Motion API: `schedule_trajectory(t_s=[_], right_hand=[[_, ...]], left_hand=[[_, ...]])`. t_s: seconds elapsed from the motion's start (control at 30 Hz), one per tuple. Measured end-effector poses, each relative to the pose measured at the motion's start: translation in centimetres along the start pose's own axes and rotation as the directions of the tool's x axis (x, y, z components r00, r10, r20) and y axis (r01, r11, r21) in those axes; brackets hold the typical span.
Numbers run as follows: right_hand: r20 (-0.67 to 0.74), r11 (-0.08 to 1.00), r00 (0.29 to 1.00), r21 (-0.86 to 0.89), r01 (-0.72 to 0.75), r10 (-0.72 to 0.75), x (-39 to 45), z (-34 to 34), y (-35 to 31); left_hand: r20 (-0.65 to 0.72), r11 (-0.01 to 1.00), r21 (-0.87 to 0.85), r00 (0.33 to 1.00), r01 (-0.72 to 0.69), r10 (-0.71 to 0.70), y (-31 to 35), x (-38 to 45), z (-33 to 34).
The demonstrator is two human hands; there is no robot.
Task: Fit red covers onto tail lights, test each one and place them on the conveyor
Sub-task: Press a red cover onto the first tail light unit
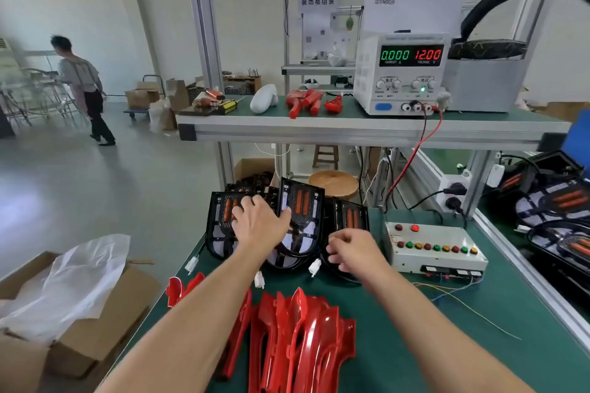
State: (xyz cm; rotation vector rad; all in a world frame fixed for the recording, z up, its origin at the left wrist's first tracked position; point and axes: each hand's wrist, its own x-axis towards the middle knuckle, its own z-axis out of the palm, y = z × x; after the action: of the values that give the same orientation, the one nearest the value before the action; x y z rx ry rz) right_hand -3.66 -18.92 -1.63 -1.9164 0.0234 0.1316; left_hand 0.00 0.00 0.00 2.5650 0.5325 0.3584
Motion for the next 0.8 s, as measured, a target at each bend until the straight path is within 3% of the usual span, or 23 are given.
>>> schedule_trajectory(t_s=[0.1, 0.27, 0.6, 0.8], right_hand=[[0.042, 1.0, 0.999, -0.016, -0.018, 0.019, 0.7, 1.5, 0.1], [0.027, 0.992, 1.0, -0.122, 0.008, -0.004, 1.5, 2.9, 0.5], [-0.006, 0.977, 1.0, -0.214, -0.005, 0.004, 2.3, 4.5, 1.3], [-0.052, 0.956, 0.996, -0.288, 0.048, -0.066, 2.1, 4.5, 0.7]], left_hand=[[0.08, 0.991, 0.129, 0.997, -0.025, 0.014, -0.1, 1.3, 0.4], [0.144, 0.995, 0.091, 0.989, -0.042, 0.029, -0.1, 2.3, 1.3], [0.104, 0.983, -0.006, 0.977, -0.186, 0.186, -1.6, 2.2, 1.8], [0.027, 0.965, 0.034, 0.965, -0.26, 0.26, -1.5, 1.7, 1.4]])
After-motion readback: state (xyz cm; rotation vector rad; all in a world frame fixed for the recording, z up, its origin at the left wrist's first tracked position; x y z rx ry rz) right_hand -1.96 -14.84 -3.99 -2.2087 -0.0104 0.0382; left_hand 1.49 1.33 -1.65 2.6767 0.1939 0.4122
